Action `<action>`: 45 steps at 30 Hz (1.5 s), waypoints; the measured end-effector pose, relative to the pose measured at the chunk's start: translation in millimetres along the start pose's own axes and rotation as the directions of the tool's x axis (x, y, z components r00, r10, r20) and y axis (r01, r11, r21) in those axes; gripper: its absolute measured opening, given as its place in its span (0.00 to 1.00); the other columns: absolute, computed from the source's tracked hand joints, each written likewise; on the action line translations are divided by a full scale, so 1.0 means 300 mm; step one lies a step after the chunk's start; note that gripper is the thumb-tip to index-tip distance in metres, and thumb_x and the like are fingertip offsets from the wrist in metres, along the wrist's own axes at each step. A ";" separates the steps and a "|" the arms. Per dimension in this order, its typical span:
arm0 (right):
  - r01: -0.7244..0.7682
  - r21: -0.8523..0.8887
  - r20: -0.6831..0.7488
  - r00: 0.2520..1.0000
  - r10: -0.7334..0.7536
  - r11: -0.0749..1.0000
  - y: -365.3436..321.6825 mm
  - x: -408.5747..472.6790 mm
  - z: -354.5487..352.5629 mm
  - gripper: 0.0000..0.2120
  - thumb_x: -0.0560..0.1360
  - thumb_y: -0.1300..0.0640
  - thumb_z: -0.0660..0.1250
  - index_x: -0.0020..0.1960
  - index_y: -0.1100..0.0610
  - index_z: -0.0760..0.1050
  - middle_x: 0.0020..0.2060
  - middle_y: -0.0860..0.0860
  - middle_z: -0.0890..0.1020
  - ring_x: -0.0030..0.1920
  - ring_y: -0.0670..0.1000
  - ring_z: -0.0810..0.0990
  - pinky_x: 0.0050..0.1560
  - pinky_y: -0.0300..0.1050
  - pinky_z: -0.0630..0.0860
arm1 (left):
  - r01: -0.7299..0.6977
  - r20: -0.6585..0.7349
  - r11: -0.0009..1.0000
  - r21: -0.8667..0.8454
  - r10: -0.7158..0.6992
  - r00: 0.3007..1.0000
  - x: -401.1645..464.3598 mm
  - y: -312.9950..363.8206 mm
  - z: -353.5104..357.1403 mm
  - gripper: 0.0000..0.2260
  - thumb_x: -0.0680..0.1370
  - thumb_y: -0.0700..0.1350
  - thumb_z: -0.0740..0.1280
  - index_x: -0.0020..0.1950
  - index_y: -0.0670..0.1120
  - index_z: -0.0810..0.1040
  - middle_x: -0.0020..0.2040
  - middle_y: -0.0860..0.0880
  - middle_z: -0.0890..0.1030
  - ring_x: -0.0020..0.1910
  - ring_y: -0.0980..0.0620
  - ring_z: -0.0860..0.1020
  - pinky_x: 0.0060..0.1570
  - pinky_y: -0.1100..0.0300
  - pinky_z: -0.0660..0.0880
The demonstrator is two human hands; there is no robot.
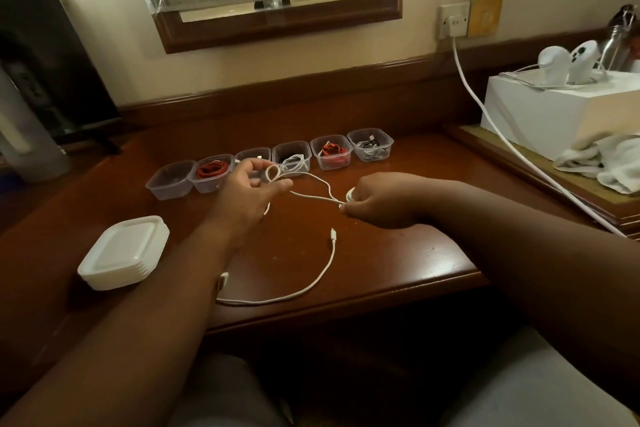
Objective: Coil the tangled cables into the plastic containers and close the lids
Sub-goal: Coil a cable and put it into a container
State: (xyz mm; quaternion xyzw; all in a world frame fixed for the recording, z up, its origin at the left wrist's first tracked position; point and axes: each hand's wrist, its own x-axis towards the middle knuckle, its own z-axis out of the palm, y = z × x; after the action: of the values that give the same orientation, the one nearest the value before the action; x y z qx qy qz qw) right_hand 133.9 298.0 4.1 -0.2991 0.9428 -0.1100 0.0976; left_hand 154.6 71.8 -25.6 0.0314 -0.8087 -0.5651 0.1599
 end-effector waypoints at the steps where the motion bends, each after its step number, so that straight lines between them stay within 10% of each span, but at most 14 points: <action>1: 0.002 -0.049 -0.033 0.999 -0.003 0.999 0.001 0.000 0.002 0.22 0.83 0.46 0.55 0.34 0.55 0.70 0.28 0.50 0.68 0.29 0.49 0.64 0.30 0.43 0.60 | -0.051 -0.023 0.993 0.108 0.054 0.998 0.004 0.001 -0.002 0.12 0.77 0.48 0.71 0.59 0.50 0.75 0.40 0.51 0.79 0.32 0.59 0.71 0.30 0.64 0.68; 6: 0.051 -0.269 -0.249 0.961 -0.120 0.962 -0.013 0.002 0.021 0.19 0.82 0.47 0.55 0.35 0.52 0.68 0.32 0.49 0.72 0.31 0.48 0.68 0.30 0.42 0.60 | -0.186 -0.194 0.929 0.321 0.257 0.947 0.029 0.020 0.019 0.11 0.82 0.50 0.64 0.60 0.46 0.78 0.43 0.48 0.81 0.36 0.56 0.78 0.34 0.64 0.74; 10: -0.016 -0.363 -0.260 0.962 -0.085 0.932 -0.007 0.029 0.070 0.18 0.82 0.47 0.54 0.36 0.51 0.68 0.34 0.49 0.73 0.32 0.47 0.70 0.30 0.42 0.63 | 0.024 -0.166 0.983 -0.185 -0.055 0.985 0.027 0.068 0.058 0.14 0.85 0.50 0.57 0.54 0.46 0.79 0.32 0.49 0.77 0.27 0.56 0.73 0.27 0.62 0.72; 12: 0.047 -0.221 -0.186 0.979 -0.089 0.974 0.013 0.029 0.078 0.19 0.83 0.47 0.55 0.35 0.52 0.68 0.32 0.49 0.72 0.30 0.48 0.68 0.30 0.42 0.62 | 0.091 -0.113 0.946 -0.310 -0.131 0.985 0.032 0.085 0.057 0.15 0.86 0.49 0.55 0.53 0.45 0.80 0.29 0.49 0.74 0.25 0.56 0.70 0.25 0.62 0.68; 14: 0.215 0.282 -0.117 0.975 -0.189 0.935 0.033 0.010 0.071 0.21 0.83 0.49 0.57 0.32 0.52 0.68 0.28 0.48 0.69 0.27 0.48 0.64 0.29 0.43 0.60 | 0.182 -0.012 0.918 -0.351 -0.199 0.980 0.036 0.084 0.042 0.16 0.86 0.49 0.54 0.54 0.44 0.80 0.29 0.50 0.70 0.25 0.56 0.66 0.23 0.64 0.64; 17: 0.304 0.896 -0.158 0.899 -0.408 0.324 0.039 -0.017 0.024 0.22 0.80 0.51 0.55 0.28 0.51 0.66 0.22 0.47 0.63 0.22 0.48 0.57 0.24 0.41 0.56 | 0.318 0.240 0.919 -0.235 -0.262 0.935 0.027 0.055 0.020 0.13 0.85 0.47 0.56 0.56 0.43 0.79 0.31 0.51 0.70 0.25 0.57 0.63 0.22 0.65 0.59; 20: 0.207 0.966 -0.257 0.759 -0.598 -0.153 0.005 -0.024 -0.042 0.22 0.81 0.50 0.49 0.29 0.53 0.64 0.22 0.49 0.60 0.21 0.49 0.57 0.23 0.41 0.56 | 0.228 0.416 0.974 -0.005 -0.205 0.886 -0.010 0.038 0.053 0.10 0.82 0.44 0.61 0.60 0.42 0.78 0.31 0.51 0.69 0.25 0.56 0.61 0.26 0.62 0.56; 26: 0.398 0.752 -0.440 0.897 0.049 -0.525 -0.029 0.004 -0.083 0.20 0.81 0.45 0.52 0.37 0.55 0.68 0.28 0.49 0.66 0.28 0.49 0.66 0.33 0.44 0.65 | 0.121 0.538 0.992 -0.034 -0.084 0.839 -0.131 0.072 0.185 0.12 0.83 0.49 0.60 0.49 0.46 0.80 0.30 0.52 0.71 0.27 0.55 0.64 0.28 0.61 0.58; 28: 0.474 0.774 -0.432 0.880 0.197 -0.419 -0.012 0.022 -0.087 0.17 0.82 0.46 0.52 0.39 0.55 0.67 0.30 0.50 0.67 0.30 0.49 0.67 0.36 0.45 0.65 | 0.107 0.527 0.994 -0.032 -0.074 0.847 -0.152 0.086 0.201 0.13 0.84 0.50 0.59 0.49 0.46 0.80 0.30 0.50 0.72 0.26 0.55 0.65 0.27 0.61 0.60; 32: 0.532 0.825 -0.564 0.786 0.253 0.190 0.005 0.019 -0.064 0.11 0.84 0.57 0.55 0.43 0.56 0.68 0.31 0.50 0.70 0.29 0.45 0.69 0.34 0.41 0.69 | -0.019 0.516 0.999 0.042 -0.005 0.857 -0.166 0.126 0.180 0.08 0.84 0.45 0.60 0.55 0.47 0.79 0.29 0.50 0.71 0.26 0.57 0.68 0.27 0.63 0.64; 36: 0.265 0.307 -0.695 0.718 0.025 0.914 -0.004 0.000 -0.026 0.12 0.82 0.53 0.60 0.40 0.53 0.69 0.31 0.47 0.73 0.27 0.42 0.70 0.29 0.33 0.66 | -0.262 0.546 0.933 0.248 0.089 0.833 -0.147 0.165 0.135 0.10 0.83 0.43 0.63 0.62 0.53 0.77 0.30 0.56 0.75 0.26 0.64 0.73 0.28 0.72 0.67; 45: 0.103 0.077 -0.572 0.820 -0.040 0.992 -0.021 0.003 0.002 0.20 0.83 0.45 0.57 0.34 0.52 0.65 0.29 0.48 0.70 0.28 0.46 0.67 0.31 0.41 0.61 | -0.565 0.347 0.736 0.373 0.454 0.821 -0.088 0.158 0.085 0.04 0.81 0.45 0.66 0.52 0.48 0.80 0.33 0.56 0.75 0.31 0.61 0.76 0.31 0.66 0.71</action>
State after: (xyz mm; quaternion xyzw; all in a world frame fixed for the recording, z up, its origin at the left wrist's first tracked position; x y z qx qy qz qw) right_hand 136.8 292.4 5.2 -0.2824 0.9100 -0.2470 -0.1765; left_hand 178.2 117.9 4.3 -0.2221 -0.9087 -0.2906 0.2014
